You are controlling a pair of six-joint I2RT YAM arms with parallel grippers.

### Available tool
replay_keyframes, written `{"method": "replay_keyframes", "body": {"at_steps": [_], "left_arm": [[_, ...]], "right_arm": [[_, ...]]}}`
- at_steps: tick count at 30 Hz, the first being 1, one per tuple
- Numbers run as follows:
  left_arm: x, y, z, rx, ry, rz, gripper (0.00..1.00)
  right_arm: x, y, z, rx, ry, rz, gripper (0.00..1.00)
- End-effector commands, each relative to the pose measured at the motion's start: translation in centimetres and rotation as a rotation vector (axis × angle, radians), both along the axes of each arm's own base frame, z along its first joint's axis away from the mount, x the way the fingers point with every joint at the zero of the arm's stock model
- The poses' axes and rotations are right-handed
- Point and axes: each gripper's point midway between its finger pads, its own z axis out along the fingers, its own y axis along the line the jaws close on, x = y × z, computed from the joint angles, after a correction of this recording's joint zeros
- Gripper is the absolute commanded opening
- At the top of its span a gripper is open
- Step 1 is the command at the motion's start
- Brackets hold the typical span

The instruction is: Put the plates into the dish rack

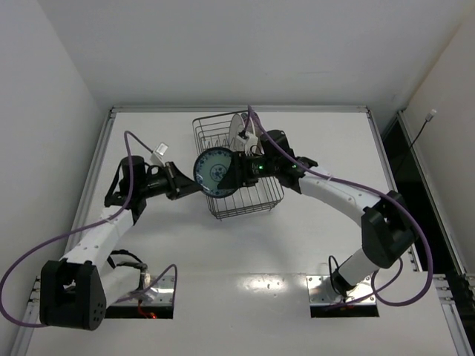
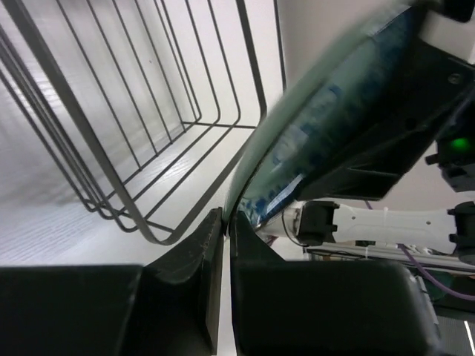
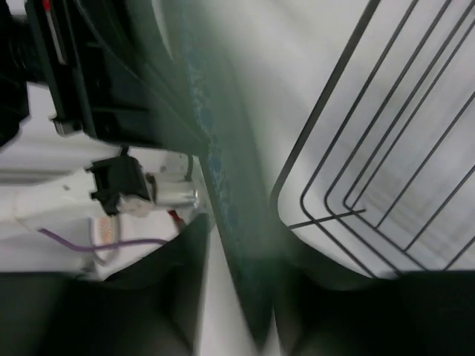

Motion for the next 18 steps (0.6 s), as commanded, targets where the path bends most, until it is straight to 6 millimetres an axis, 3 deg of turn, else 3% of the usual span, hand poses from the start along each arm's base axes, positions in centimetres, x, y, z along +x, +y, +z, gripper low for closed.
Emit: {"method": "replay_keyframes", "body": {"at_steps": [1,3,4,5,6,7,8,9,10,11,13,14,15,16,18], "left_arm": [[0.4,-1.1,2.3,-0.041,-0.085,-0.004,0.00],[0.5,-1.3,1.6,-0.029,-0.055,-0.016,0.01],[0.7,-1.3,1.6,-0.012,-0.048,-0.023,0.08],[0.8,-1.1,1.4,0.008,-0.045,-0.013,0.15],[1.1,-0.9,1.0,0.034,-0.029,-0.008,0.21],[1.8,-0.4,2.0,0.063,-0.056,0.013,0.28],[1.5,0.2,0.4,0.134,-0.005,0.010,0.39],[3.0,1.4,0.6,0.223,-0.038,0.054,0.44],[3.2,1.9,0.4,0.253,0.005,0.083,0.48],[3.2,3.6,-1.2,0.351,0.058,0.126,0.52],[4.1,5.7,-1.0,0.431,0.076,0.187,0.54],[4.0,7.0,-1.8,0.474,0.110,0.210,0.54],[4.3,8.1,-1.9,0.511,0.116,0.249,0.54],[4.6,8.8,-1.8,0.528,0.116,0.270,0.54],[4.7,10.4,-2.2,0.556,0.134,0.313,0.54]], "right_arm": [[0.8,0.1,0.8,0.060,-0.032,0.002,0.27],[1.3,-0.6,0.9,0.049,-0.040,-0.035,0.14],[1.4,-1.0,1.2,0.035,-0.046,-0.062,0.02],[1.6,-1.2,1.7,0.037,-0.064,-0.079,0.00],[1.9,-1.9,1.7,0.012,-0.072,-0.108,0.00],[2.8,-2.8,1.6,-0.026,-0.099,-0.177,0.00],[3.3,-3.4,2.2,-0.045,-0.116,-0.223,0.00],[4.2,-4.9,3.0,-0.093,-0.156,-0.314,0.00],[4.7,-5.7,3.3,-0.127,-0.182,-0.357,0.00],[5.3,-6.0,4.2,-0.155,-0.210,-0.393,0.00],[6.4,-8.1,3.5,-0.286,-0.234,-0.489,0.00],[7.1,-8.1,4.5,-0.306,-0.258,-0.514,0.00],[8.3,-9.4,4.2,-0.377,-0.278,-0.585,0.00],[8.3,-9.3,2.6,-0.465,-0.277,-0.569,0.00],[10.0,-10.0,3.2,-0.544,-0.323,-0.641,0.00]]}}
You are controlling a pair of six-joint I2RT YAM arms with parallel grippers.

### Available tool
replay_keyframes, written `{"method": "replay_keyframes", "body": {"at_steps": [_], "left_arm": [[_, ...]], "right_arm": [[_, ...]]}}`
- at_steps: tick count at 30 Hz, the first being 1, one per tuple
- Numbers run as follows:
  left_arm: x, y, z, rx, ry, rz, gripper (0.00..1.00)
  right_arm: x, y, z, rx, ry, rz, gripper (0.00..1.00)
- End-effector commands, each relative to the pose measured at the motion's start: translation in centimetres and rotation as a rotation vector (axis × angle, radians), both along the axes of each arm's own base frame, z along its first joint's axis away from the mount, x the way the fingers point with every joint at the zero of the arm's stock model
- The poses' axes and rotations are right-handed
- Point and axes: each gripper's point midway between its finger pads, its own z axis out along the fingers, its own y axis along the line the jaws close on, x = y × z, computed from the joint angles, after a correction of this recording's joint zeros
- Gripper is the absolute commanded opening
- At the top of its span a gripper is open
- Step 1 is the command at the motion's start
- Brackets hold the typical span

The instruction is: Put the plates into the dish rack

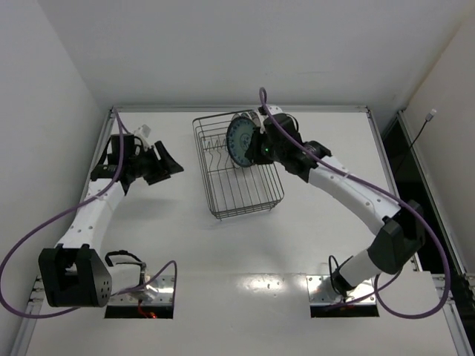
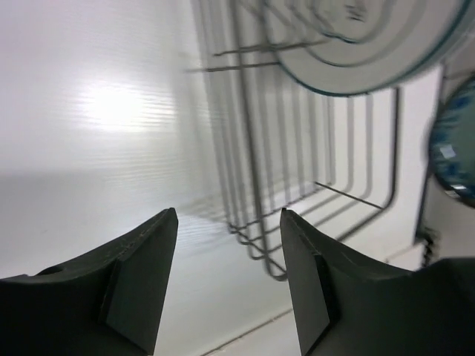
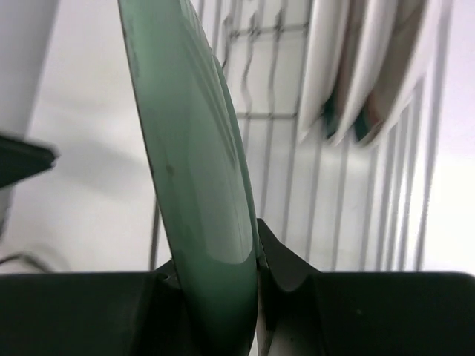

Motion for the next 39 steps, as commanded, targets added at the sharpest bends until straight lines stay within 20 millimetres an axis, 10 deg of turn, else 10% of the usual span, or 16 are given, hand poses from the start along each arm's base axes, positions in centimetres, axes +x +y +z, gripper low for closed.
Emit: {"method": "replay_keyframes", "body": {"at_steps": [1,12,39], "left_arm": [[-1.1,3.9,-2.2,0.155,0.091,0.080,0.54],[-1.9,9.3,-3.4,0.300,0.090,0.252,0.56],[-2.2,9.2,-3.3,0.300,0.028,0.262,0.56]], "right_arm": [[2.9,-2.7,-0.3,-0.252,-0.083,-0.157,0.00],[9.0,0.6,-0.3,-0.527,-0.134,-0.284,0.00],[12.2,3.2,-12.1,-0.526,0.058,-0.197,0.06]]}}
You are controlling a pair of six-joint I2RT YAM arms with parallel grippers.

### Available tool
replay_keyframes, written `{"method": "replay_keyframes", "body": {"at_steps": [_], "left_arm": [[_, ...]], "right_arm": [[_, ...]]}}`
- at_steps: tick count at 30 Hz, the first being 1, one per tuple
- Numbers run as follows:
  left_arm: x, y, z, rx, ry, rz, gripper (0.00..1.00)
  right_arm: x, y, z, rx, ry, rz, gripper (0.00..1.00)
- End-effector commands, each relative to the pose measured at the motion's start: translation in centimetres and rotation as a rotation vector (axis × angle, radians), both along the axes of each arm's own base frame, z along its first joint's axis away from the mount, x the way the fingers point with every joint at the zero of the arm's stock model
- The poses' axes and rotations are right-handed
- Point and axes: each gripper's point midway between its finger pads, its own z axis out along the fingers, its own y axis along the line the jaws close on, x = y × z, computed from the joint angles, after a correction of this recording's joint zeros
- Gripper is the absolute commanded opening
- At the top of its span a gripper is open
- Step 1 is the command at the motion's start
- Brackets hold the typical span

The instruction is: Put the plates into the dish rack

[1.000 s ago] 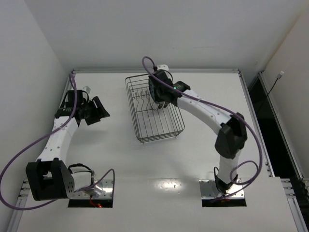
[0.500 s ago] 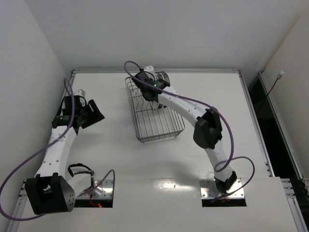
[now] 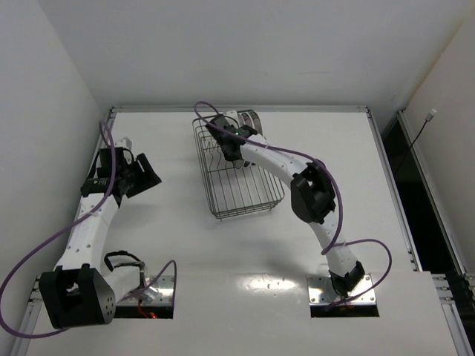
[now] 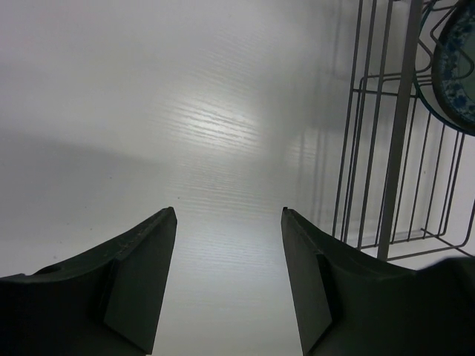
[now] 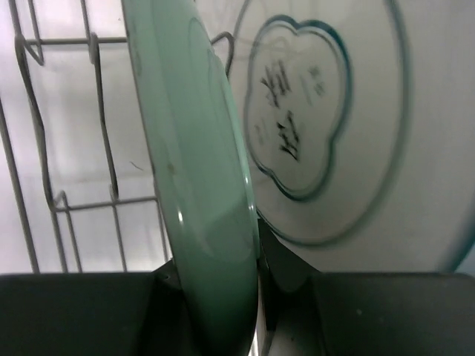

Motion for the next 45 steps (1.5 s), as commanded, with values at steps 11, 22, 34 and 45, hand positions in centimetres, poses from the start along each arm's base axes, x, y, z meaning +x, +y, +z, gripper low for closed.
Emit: {"method": "replay_keyframes", "body": {"at_steps": [11,22,34,45], "left_arm": [[0.5,-0.1,-1.4,-0.014,0.029,-0.021,0.56],[0.5,-0.1,-1.4,-0.014,0.029,-0.021,0.56],[0.4,0.1,-1.1,-0.006,0.021,-0.014,0.56],[0.4,0.0,-1.2,0.000,0.021,-0.017,0.56]], "right_arm": [[1.3,0.6,1.6,0.219,-0.007,0.028,0.28],[-0.3,0.9,12.0,0.310,-0.116,0.074,0.53],[-8.3,-8.8,16.7,0.444,-0.135,0.090,0.59],[-12.2,-18.0,3.6,0.410,0.071,0.013,0.50]]}}
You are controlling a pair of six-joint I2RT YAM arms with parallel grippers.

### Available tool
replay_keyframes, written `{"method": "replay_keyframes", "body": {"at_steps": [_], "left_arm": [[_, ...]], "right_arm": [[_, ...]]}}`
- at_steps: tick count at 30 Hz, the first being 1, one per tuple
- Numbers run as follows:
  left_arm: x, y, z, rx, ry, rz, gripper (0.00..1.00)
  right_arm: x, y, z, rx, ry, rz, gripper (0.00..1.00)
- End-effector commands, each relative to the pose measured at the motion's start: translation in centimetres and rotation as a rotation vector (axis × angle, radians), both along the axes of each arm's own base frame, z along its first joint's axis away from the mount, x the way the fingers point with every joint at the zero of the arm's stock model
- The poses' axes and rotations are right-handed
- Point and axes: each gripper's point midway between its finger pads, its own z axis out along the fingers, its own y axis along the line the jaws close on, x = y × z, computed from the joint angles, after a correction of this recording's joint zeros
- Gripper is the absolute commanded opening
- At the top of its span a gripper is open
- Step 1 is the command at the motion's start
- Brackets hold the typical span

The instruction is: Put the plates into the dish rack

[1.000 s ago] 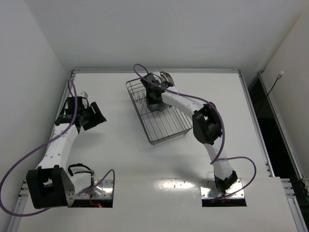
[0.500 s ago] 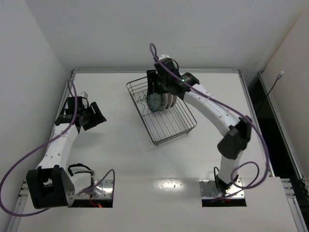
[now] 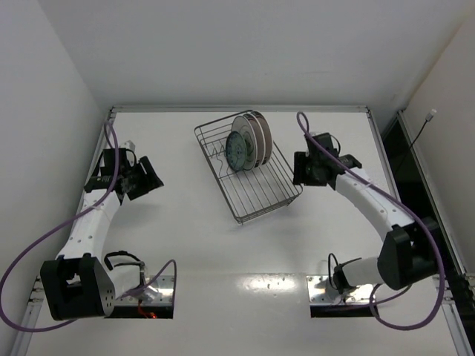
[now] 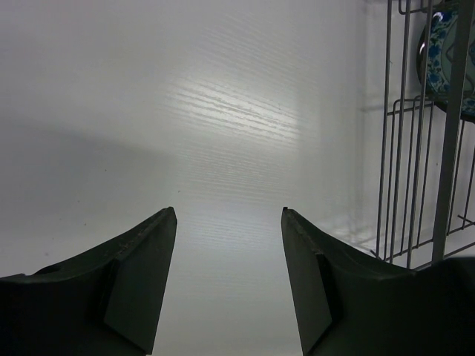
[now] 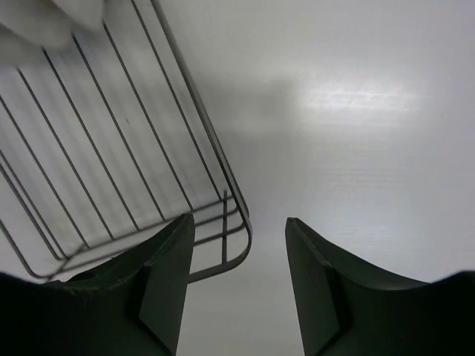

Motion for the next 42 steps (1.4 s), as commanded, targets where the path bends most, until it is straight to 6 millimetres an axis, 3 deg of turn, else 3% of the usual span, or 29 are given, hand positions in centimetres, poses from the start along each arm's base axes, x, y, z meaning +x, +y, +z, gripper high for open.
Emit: {"method": "replay_keyframes", "body": {"at_steps": [1,4,7,9,12,19,21,25,30,33,34,35,38,41,42], "left_arm": [[0.5,0.3,0.8,0.020,-0.041,-0.006,0.56],[0.3,0.2,0.6,0.029,-0.029,0.004,0.56],[0.1,-0.1,0.6,0.043,-0.027,0.005,0.56],[0.1,-0.7,0.9,0.045,-0.035,-0.007,0.56],[0.1,-0.5,0.8,0.052,-0.034,0.000,0.56],[0.1,-0.5,0.8,0.052,-0.034,0.000,0.56],[0.1,-0.5,0.8,0.052,-0.034,0.000,0.56],[0.1,-0.5,0.8,0.052,-0.034,0.000,0.56],[0.1,-0.4,0.8,0.059,-0.034,0.006,0.56],[0.1,-0.4,0.8,0.059,-0.034,0.006,0.56],[0.1,-0.4,0.8,0.059,-0.034,0.006,0.56],[0.1,-0.4,0.8,0.059,-0.034,0.006,0.56],[0.1,-0.4,0.8,0.059,-0.034,0.006,0.56],[0.1,-0.4,0.8,0.059,-0.034,0.006,0.56],[0.1,-0.4,0.8,0.059,-0.034,0.006,0.56]], "right_arm": [[0.3,2.5,-1.0,0.082,-0.029,0.127,0.50],[-0.1,2.9,-3.9,0.101,0.040,0.156,0.48],[-0.9,3.3,-6.0,0.123,0.097,0.168,0.31],[-1.4,3.7,-6.4,0.153,0.114,0.154,0.10],[-2.5,4.0,-7.3,0.190,0.164,0.096,0.01],[-4.1,4.7,-5.0,0.283,0.175,-0.025,0.00],[-5.0,5.9,-4.0,0.316,0.170,-0.023,0.00],[-7.1,7.7,-3.8,0.371,0.202,-0.027,0.01],[-9.1,10.1,-3.8,0.477,0.200,-0.009,0.10],[-8.8,9.6,-3.3,0.450,0.178,-0.016,0.41],[-8.1,9.4,-2.6,0.439,0.150,-0.030,0.63],[-7.7,9.4,-1.7,0.441,0.119,-0.022,0.70],[-6.5,8.7,0.7,0.408,0.034,-0.026,0.86],[-4.7,6.9,4.6,0.317,-0.080,-0.061,0.89],[-4.5,5.6,4.9,0.251,-0.097,-0.084,0.89]]}}
